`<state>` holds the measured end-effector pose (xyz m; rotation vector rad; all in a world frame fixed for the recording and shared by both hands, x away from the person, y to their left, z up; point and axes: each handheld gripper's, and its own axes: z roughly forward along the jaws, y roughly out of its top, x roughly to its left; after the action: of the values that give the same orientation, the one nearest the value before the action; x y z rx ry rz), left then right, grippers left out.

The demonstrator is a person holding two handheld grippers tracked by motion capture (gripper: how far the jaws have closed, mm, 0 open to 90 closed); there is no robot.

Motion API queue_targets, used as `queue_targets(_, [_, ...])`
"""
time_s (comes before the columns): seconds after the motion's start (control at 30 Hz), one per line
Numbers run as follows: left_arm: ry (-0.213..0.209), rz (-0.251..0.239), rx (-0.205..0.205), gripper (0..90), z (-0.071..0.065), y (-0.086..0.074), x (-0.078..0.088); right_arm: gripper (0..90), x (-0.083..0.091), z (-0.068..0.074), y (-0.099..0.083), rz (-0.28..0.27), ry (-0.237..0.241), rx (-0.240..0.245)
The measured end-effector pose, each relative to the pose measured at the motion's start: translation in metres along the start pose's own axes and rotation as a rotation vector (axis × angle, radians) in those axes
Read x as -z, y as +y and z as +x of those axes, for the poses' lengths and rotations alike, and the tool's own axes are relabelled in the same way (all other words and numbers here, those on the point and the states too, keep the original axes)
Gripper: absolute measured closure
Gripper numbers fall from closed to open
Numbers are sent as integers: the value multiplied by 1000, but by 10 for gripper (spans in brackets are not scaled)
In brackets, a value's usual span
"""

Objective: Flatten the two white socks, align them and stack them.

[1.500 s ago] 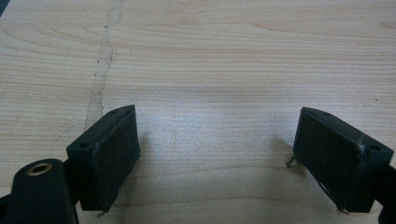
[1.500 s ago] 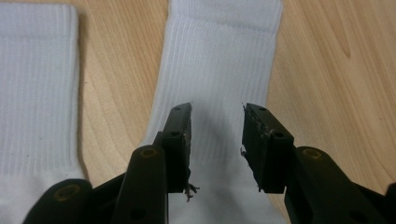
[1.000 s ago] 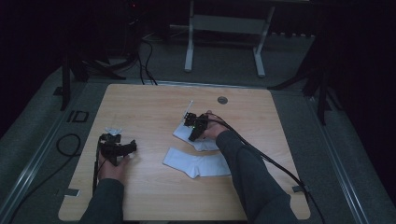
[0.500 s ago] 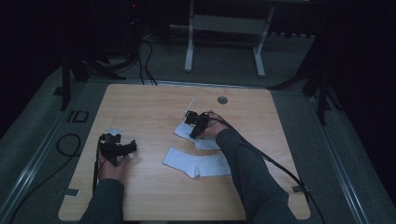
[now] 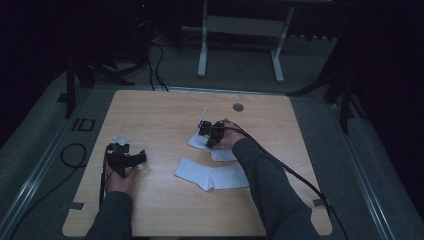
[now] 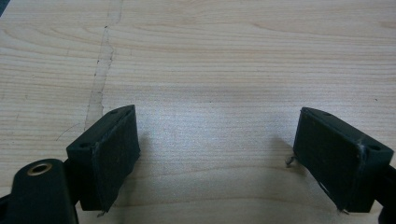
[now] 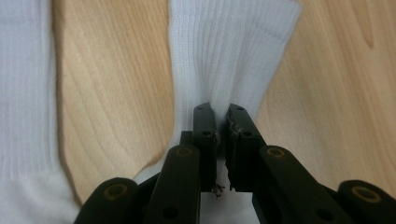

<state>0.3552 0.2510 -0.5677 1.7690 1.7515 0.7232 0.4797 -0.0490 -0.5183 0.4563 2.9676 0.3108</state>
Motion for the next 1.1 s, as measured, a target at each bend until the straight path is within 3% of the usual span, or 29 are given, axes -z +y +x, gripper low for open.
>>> queue_targets(0.1, [0,0,0,144,0,0,0,832,5,1,-1,-1,-5,10])
queue_targets(0.23, [0,0,0,143,0,0,0,832,25,3,-6,1,-24,34])
queue_targets(0.87, [0,-2,1,143,0,0,0,831,90,4,-29,-37,-71,46])
queue_targets(1.1, [1,-2,0,143,0,0,0,830,121,5,-42,-79,-89,48])
